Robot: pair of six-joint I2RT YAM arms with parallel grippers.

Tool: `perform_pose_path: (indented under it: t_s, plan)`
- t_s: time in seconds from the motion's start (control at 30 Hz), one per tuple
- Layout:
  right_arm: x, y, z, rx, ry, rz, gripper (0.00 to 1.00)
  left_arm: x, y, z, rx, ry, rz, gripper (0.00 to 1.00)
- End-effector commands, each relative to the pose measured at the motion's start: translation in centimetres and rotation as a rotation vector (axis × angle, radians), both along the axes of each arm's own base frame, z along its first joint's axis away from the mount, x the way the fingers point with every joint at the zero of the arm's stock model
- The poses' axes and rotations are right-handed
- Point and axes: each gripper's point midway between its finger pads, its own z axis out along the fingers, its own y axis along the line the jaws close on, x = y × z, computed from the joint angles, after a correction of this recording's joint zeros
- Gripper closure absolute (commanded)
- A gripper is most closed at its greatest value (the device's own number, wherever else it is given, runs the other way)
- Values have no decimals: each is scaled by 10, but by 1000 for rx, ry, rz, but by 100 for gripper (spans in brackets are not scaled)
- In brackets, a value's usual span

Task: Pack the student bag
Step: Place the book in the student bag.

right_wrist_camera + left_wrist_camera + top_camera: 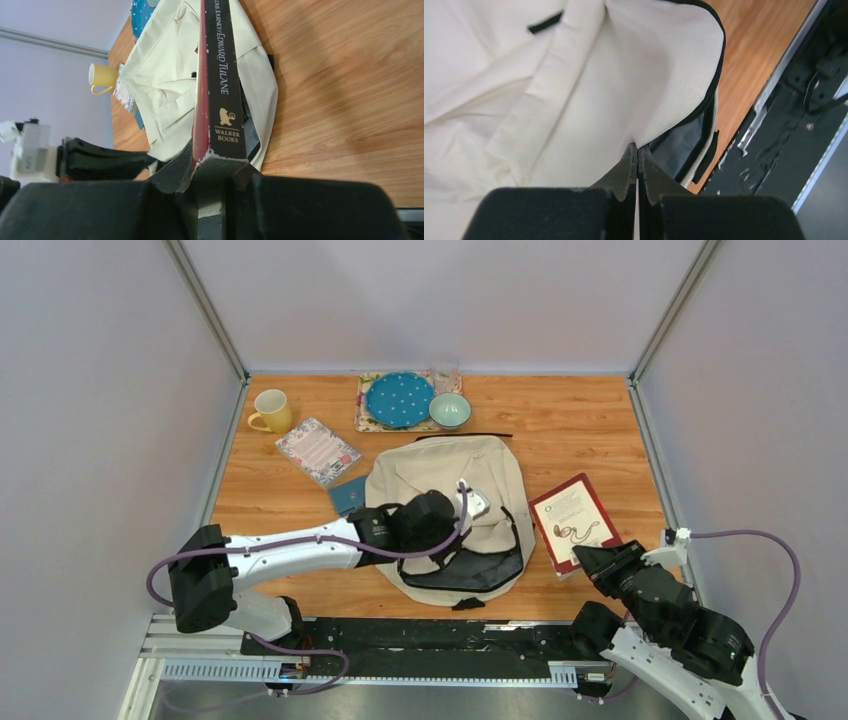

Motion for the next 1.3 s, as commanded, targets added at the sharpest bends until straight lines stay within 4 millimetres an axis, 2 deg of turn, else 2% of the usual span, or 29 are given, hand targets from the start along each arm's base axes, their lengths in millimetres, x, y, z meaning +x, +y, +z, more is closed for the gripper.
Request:
perform_pose_path:
  t_s: [0.0,0.17,0.33,0.43,0.57,0.67,0.97,1.13,1.17,1.2,1.27]
  plan:
    - [-5,-29,32,97,-79,-95,100,24,-27,83,-293,11,33,100]
    - [-11,-32,41,112,-96,-76,100,28,-35,101,-355,27,14,100]
    - [-21,-14,49,198,-64,16,100,42,-35,109,-386,33,93,100]
    - [-33,-16,45,254,6,23,100,48,-30,117,-437,5,145,100]
    - [-48,-25,29,284,111,-1,100,57,-21,129,-499,-42,211,100]
    - [-56,-21,29,312,144,27,100,62,-17,139,-537,-71,245,100]
    - [-67,14,14,369,273,144,100,66,-11,142,-568,-78,296,100]
    - [-70,22,10,365,296,180,100,66,-11,146,-584,-84,294,100]
    - [-68,28,15,385,279,198,100,65,-12,149,-591,-82,287,100]
    - [-66,35,9,380,292,208,100,65,-12,148,-593,-81,288,100]
    - [-64,50,12,411,289,253,100,62,-15,152,-606,-75,263,100]
